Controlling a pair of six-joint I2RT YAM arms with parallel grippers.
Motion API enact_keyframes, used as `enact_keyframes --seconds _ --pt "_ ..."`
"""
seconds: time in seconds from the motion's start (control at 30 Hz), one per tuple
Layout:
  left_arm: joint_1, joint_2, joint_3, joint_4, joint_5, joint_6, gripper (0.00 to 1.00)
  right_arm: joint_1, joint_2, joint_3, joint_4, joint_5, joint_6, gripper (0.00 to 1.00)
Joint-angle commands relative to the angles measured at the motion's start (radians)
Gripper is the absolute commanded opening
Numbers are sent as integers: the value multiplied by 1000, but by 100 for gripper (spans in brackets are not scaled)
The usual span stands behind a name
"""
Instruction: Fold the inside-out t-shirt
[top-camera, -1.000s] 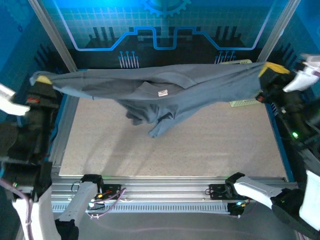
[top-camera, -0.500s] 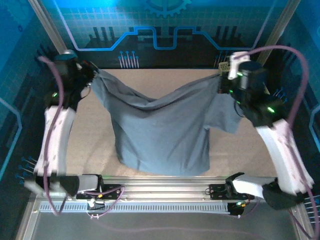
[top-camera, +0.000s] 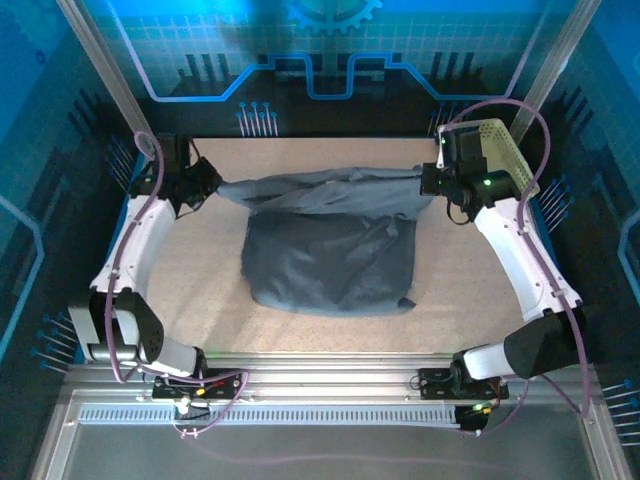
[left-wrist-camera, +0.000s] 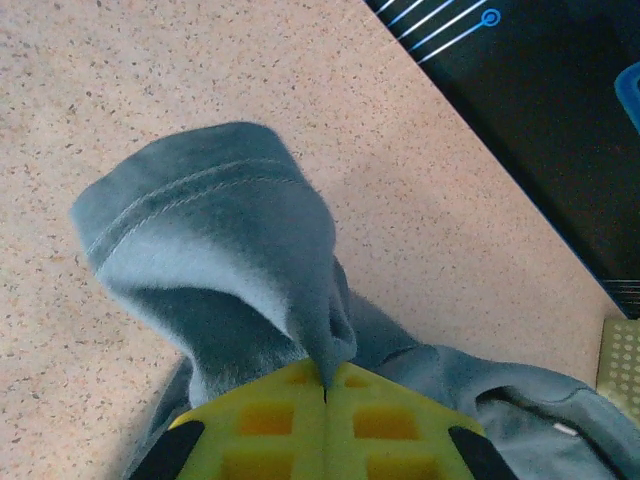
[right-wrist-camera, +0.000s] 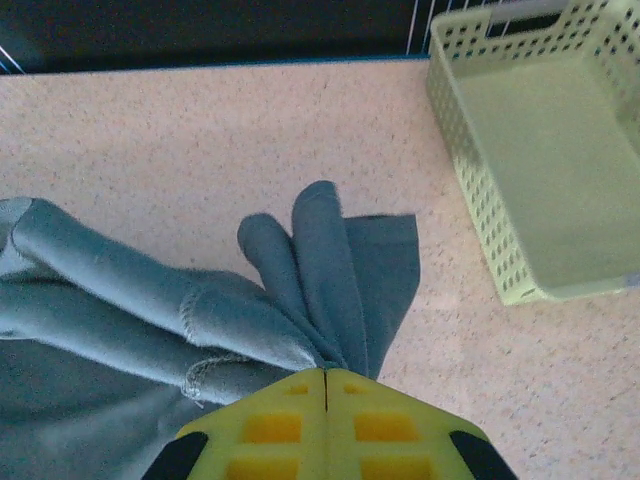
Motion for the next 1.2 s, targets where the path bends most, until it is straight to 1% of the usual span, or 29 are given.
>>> enact_keyframes --seconds 0.0,0.1,0.2,0.27,0.37,0.47,0.57,0.63,0.77,0.83,0.97,1.03,1.17 --pt "12 -68 -102 72 32 -19 0 -18 -34 -70 12 -5 72 0" --pt "11 -168 -191 96 5 -28 0 -27 -103 -141 4 1 100 0" --pt "11 -312 -225 78 -60 -21 0 -34 -247 -179 3 13 97 0" --pt "11 -436 -233 81 -95 -17 0 -38 -352 -169 0 10 86 0" --pt "11 -594 -224 79 -139 -38 0 -39 -468 -99 -22 -4 70 0" --pt "11 -753 -227 68 -220 -104 0 -39 -544 -6 -54 -13 56 0" --pt "11 -859 -182 70 -255 -120 0 -39 -600 100 -70 -32 49 0" --pt "11 -887 -114 61 -260 -113 0 -39 -613 188 -77 -71 41 0" --pt "11 -894 37 62 -257 -96 0 -39 -554 441 -160 -128 52 0" --pt "11 -882 94 70 -253 -94 0 -39 -536 523 -162 -146 50 0" --pt "12 -845 165 92 -250 -91 0 -39 -501 637 -140 -145 38 0" --pt "12 -824 182 102 -245 -93 0 -40 -475 667 -125 -139 26 0" --pt "11 -749 197 114 -238 -82 0 -39 -378 731 -157 -95 34 0"
